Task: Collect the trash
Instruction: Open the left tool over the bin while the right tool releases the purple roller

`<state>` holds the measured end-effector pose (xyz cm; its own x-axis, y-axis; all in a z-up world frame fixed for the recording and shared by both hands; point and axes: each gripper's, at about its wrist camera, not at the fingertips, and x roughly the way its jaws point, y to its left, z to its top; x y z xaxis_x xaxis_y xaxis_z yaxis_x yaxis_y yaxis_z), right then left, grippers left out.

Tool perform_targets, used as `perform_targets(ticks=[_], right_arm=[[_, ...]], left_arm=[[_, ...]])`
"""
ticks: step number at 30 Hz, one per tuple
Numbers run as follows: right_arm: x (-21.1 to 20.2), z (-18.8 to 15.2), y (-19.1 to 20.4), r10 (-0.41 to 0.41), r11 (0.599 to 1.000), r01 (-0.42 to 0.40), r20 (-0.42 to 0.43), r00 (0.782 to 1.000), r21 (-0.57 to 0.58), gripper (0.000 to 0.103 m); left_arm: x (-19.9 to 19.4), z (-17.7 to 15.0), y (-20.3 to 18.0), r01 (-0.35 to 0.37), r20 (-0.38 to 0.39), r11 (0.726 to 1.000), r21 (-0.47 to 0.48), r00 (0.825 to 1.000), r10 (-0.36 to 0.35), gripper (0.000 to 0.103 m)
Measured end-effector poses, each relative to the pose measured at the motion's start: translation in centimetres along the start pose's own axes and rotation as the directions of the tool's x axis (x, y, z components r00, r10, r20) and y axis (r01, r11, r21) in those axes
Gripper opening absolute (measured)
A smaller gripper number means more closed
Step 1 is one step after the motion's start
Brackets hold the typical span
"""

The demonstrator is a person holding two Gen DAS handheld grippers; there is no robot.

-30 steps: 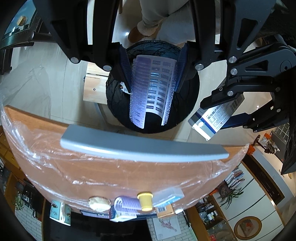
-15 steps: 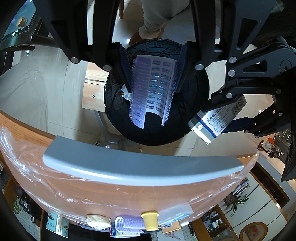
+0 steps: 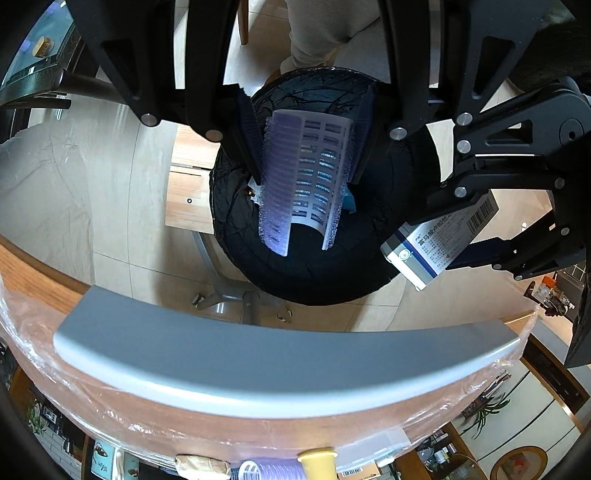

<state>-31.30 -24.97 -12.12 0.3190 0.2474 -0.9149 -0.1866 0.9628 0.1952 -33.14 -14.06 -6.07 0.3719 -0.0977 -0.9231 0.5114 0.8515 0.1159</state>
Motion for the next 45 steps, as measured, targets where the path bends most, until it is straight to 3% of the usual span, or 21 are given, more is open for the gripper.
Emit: perform_targets(ticks=[28, 31, 33, 38, 41, 43, 45], right_arm=[[2.9, -0.3, -1.0, -0.022, 1.000, 0.023, -0.087, 0.996, 0.008, 0.044], [2.8, -0.4, -1.2, -0.018, 1.000, 0.020, -0.086, 0.996, 0.017, 0.046], [2.3, -0.5, -1.4, -0.021, 0.999, 0.023, -0.074, 0.997, 0.027, 0.063], [-0.6, -0.8, -1.9, -0.010, 0.999, 0.011, -0.032, 0.999, 0.042, 0.066], [-5.5, -1.1, -1.4, 0.006, 1.000, -0.006, 0.077, 0.997, 0.003, 0.068], [-8.7, -0.9, -1.1, -0.004, 1.000, 0.008, 0.169, 0.986, -0.020, 0.079], [-11.8, -0.2, -1.2, -0.034, 0.998, 0.047, 0.277, 0.960, -0.038, 0.091]], left_arm=[[3.4, 0.9, -1.2, -0.007, -0.070, 0.999, 0.042, 0.998, 0.010, 0.052], [3.6, 0.9, -1.1, 0.010, -0.082, 0.999, 0.034, 0.997, -0.007, 0.055], [3.3, 0.9, -1.0, 0.013, -0.072, 0.999, 0.031, 0.997, -0.011, 0.062], [1.1, 0.4, -0.4, 0.008, -0.031, 0.999, 0.042, 0.999, -0.007, 0.065], [-2.5, 0.0, 0.2, 0.052, 0.040, 0.998, 0.045, 0.998, -0.054, 0.065], [-6.0, 0.0, 0.7, 0.100, 0.116, 0.993, 0.058, 0.988, -0.106, 0.068], [-8.8, 0.3, 1.6, 0.107, 0.193, 0.992, 0.072, 0.974, -0.119, 0.084]])
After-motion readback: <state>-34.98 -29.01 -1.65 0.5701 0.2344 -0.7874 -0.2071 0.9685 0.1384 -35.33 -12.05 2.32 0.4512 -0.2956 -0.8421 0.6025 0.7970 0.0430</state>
